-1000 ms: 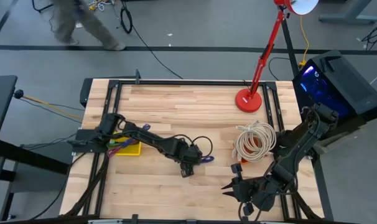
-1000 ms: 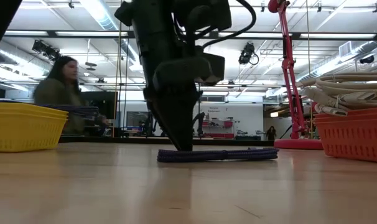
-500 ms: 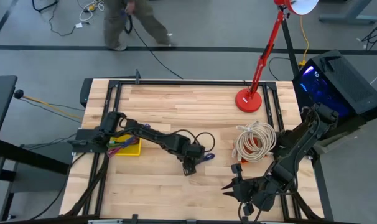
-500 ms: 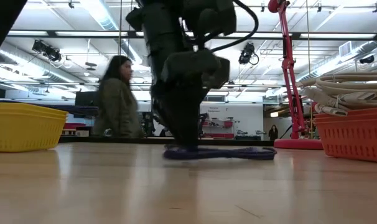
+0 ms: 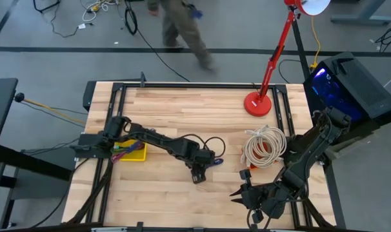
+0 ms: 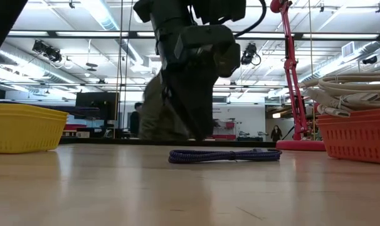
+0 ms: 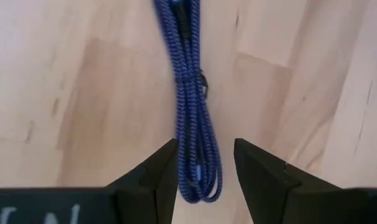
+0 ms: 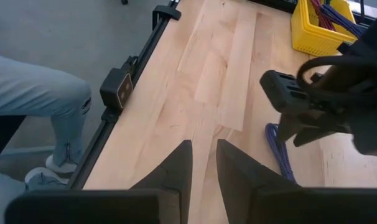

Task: Pick & Place USB Port
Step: Put the black and purple charger cable into the yellow bin

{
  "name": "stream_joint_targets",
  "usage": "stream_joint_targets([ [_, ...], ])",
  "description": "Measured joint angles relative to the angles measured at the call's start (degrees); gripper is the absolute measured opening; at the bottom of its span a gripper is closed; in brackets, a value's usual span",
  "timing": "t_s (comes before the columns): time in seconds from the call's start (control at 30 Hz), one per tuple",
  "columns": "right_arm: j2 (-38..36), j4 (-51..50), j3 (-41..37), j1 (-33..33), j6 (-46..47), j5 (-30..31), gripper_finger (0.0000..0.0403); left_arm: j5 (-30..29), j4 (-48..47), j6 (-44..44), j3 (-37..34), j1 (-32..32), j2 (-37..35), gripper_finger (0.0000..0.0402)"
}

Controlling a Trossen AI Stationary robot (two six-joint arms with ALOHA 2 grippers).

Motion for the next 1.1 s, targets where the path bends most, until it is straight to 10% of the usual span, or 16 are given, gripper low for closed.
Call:
stream_joint_targets([
  [0.73,0.00,0.17,0.00,0.00,-0.02,0.00,0.0075,-4.85,-0.61,0.08,-0.22,-0.86,3.69,0.0154],
  [0.93,-0.01,0.06,0.00,0.00,-0.04,-0.02,0.0075,-6.93,-1.16,0.02,-0.11,-0.86,4.02,0.0026],
  [1.1,-0.02,-0.24,0.00,0.00,-0.04,-0.02,0.0075,-9.26,-1.31,0.00,-0.22,-1.57,3.67,0.0024],
])
